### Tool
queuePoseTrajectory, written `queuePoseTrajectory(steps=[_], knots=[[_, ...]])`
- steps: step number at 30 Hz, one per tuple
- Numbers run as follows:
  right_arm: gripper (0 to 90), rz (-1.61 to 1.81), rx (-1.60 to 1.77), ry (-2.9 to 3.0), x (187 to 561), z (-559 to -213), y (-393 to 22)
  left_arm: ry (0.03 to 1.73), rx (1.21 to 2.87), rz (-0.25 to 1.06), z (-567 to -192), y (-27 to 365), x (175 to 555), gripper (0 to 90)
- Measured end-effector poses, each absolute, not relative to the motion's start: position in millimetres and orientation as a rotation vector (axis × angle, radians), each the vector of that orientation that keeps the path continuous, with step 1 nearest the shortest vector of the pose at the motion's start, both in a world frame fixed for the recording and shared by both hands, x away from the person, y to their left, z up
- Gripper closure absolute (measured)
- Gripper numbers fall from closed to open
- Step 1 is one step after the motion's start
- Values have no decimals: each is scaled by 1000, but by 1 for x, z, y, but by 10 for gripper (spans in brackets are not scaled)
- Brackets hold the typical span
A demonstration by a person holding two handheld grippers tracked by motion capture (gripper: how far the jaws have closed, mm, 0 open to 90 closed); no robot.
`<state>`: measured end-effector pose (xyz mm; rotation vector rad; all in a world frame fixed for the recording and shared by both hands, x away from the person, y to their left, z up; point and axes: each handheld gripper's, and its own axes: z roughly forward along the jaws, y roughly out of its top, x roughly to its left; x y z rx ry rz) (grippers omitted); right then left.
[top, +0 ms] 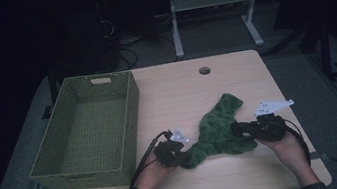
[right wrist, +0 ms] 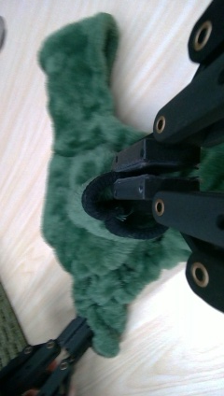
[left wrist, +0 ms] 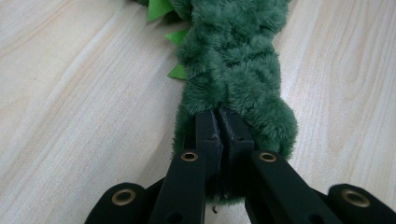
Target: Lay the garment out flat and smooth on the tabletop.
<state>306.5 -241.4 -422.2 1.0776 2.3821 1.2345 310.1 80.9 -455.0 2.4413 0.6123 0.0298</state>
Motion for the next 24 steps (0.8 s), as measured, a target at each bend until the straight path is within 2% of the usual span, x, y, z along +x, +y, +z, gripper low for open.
queuePoseTrajectory(steps=[13, 24], knots=[[868, 1278, 962, 2352, 340, -383, -213, 601, 2448, 44, -455, 79, 310, 896], [872, 1282, 857, 2375, 373, -362, -164, 587, 2462, 42, -454, 80, 311, 896]])
